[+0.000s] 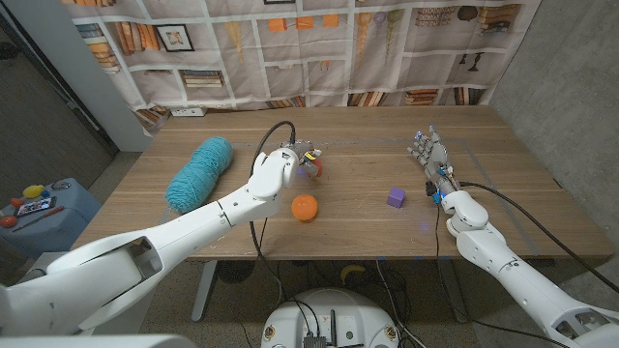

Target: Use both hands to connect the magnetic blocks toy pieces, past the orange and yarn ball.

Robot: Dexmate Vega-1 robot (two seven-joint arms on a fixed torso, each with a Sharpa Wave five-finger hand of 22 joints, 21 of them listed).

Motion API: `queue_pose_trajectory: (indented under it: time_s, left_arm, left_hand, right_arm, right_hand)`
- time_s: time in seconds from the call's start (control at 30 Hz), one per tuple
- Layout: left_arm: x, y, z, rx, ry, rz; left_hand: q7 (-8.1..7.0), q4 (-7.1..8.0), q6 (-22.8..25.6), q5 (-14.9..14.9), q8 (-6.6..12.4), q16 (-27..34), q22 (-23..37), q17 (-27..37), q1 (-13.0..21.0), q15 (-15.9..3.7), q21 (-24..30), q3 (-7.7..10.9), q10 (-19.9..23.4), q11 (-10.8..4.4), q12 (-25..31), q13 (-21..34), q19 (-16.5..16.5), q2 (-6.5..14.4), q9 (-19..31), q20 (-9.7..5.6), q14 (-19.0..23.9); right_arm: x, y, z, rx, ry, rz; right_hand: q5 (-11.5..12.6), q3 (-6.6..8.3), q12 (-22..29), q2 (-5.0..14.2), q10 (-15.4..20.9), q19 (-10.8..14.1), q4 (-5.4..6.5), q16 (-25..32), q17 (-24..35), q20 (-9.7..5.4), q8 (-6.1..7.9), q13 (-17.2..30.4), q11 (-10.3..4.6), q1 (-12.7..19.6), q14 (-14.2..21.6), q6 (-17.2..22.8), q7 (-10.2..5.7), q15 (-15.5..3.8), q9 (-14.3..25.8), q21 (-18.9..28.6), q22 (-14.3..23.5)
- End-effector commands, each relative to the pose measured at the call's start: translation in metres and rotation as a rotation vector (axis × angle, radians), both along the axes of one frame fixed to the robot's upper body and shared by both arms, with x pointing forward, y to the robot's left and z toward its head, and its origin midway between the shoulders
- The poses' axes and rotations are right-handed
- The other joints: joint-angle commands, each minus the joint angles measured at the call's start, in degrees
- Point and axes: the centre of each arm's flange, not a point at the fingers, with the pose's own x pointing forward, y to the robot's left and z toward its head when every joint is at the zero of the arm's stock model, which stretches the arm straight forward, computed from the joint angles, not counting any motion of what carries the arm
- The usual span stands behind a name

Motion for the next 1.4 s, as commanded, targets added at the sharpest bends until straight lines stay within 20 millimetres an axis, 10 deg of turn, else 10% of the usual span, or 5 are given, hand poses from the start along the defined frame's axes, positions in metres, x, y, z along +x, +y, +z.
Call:
queue_pose_trajectory:
  time_s: [0.03, 1.4]
  left_arm:
    - [0.0048, -0.0022, -0.0028, -0.004, -0.034, 0.008]
    - [0.0099, -0.0054, -0.0010, -0.018, -0.112, -0.024]
  left_hand:
    - [0.11, 0.15, 2.0, 0.2, 0.68, 0.4, 0.1, 0.2, 1.2, -0.10, 0.6, -0.32, 1.3, -0.15, 0.7, 0.2, 0.7, 0.0, 0.3, 0.05, 1.2]
    - [0.12, 0.35, 24.3, 0.2, 5.34, 0.2, 0.1, 0.2, 7.8, -2.51, 0.9, -3.49, 10.4, -2.01, 0.8, 0.2, 9.0, 0.4, 0.8, -1.04, 9.9]
  right_arm:
    - [0.0005, 0.0000, -0.0005, 0.003, 0.000, 0.003]
    - [0.0006, 0.0010, -0.0022, 0.017, 0.008, -0.008]
  right_hand:
    - [0.0, 0.48, 0.4, 0.54, 0.6, 0.5, -0.24, 0.4, 0.1, 0.13, 0.36, -0.1, 0.11, -0.1, 0.5, 0.3, -0.22, 0.15, 0.1, 0.4, 0.2]
    - [0.0, 0.83, 0.4, 0.83, 0.7, 1.0, -0.23, 0.5, -0.6, 0.54, 0.44, -0.1, 0.00, -0.5, 0.5, 0.7, -0.18, 0.10, 0.2, 0.4, 0.2]
